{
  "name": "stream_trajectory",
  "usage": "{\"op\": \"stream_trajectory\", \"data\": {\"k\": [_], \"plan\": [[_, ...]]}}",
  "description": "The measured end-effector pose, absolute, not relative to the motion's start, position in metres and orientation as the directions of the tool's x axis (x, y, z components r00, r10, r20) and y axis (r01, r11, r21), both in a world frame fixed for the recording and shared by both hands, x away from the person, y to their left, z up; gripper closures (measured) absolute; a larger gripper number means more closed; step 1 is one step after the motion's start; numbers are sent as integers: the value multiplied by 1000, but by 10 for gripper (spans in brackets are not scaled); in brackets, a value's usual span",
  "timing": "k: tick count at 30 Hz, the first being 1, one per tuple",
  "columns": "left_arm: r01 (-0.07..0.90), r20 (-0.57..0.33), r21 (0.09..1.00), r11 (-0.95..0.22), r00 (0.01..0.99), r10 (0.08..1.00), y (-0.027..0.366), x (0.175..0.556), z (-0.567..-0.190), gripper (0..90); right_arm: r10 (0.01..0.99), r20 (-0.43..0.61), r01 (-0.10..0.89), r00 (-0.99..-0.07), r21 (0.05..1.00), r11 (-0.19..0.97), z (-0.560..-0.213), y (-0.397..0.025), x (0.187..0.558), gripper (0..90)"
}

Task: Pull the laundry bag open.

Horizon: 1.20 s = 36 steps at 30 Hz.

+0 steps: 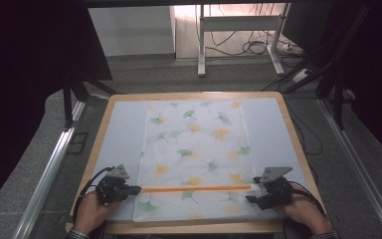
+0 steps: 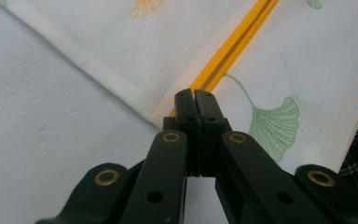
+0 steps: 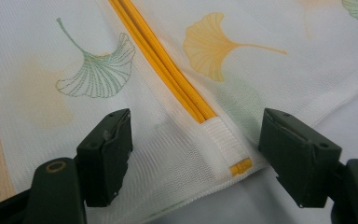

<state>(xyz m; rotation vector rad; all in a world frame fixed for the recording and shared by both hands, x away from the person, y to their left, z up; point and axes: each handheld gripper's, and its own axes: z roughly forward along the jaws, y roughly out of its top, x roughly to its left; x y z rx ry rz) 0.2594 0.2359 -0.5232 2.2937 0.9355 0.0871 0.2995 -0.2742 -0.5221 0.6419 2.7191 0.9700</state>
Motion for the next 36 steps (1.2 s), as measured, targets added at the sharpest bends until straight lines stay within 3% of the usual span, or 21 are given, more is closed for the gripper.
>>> {"op": "stream_trajectory", "data": {"k": [15,23,30,34,36], "plan": [[619,-168,580,-530,727,666,246,256,-527,900,457,-28,336,-889,639,692,-522,-274,299,257],[606,-195,622,-496,734,651,249,257,-528,882,456,-32,332,-889,640,692,-522,-274,299,253],[585,-163,629,-512,743,649,243,256,-529,647,454,-32,332,-890,636,696,-522,-273,299,244],[585,-171,648,-488,736,655,245,257,-528,473,447,-27,332,-894,631,701,-522,-271,299,184],[586,-174,656,-476,731,660,246,257,-528,438,444,-25,334,-895,623,708,-522,-270,299,166]]}}
